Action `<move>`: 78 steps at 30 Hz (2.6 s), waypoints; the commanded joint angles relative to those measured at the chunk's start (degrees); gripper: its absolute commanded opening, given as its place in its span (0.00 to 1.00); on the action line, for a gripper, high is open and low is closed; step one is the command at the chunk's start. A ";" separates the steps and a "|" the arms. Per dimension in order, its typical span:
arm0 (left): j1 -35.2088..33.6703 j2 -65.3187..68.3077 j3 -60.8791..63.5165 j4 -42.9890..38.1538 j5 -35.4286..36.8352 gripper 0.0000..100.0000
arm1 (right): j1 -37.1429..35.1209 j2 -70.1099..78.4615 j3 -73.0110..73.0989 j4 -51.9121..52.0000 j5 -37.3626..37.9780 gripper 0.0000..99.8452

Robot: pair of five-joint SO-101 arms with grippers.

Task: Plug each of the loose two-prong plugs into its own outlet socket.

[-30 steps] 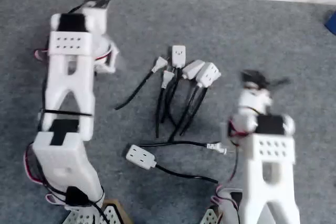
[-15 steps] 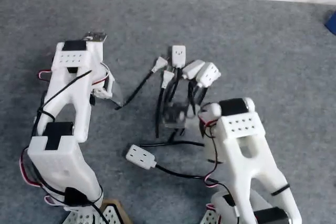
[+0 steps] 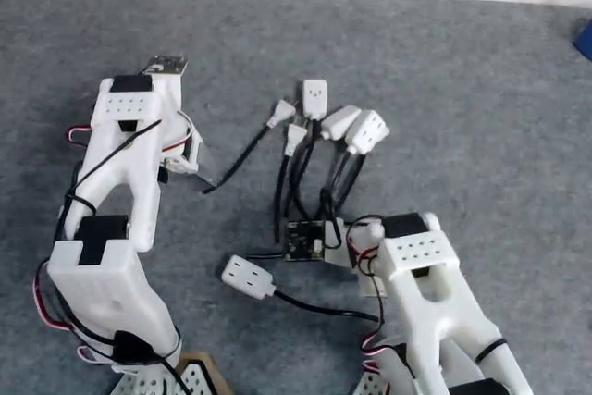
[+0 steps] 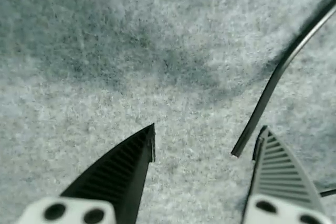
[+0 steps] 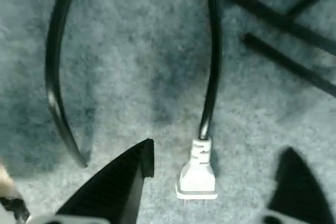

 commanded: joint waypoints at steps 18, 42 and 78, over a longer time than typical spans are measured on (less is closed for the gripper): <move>0.92 -2.95 1.71 -0.44 0.26 0.30 | 4.97 -1.36 2.15 -4.70 1.49 0.15; 1.01 -2.68 1.71 -0.44 0.26 0.30 | 3.82 8.22 -0.84 -15.78 -13.10 0.01; 10.51 -47.43 -2.95 13.10 -8.35 0.37 | -12.35 -33.10 -34.24 -2.07 -81.05 0.01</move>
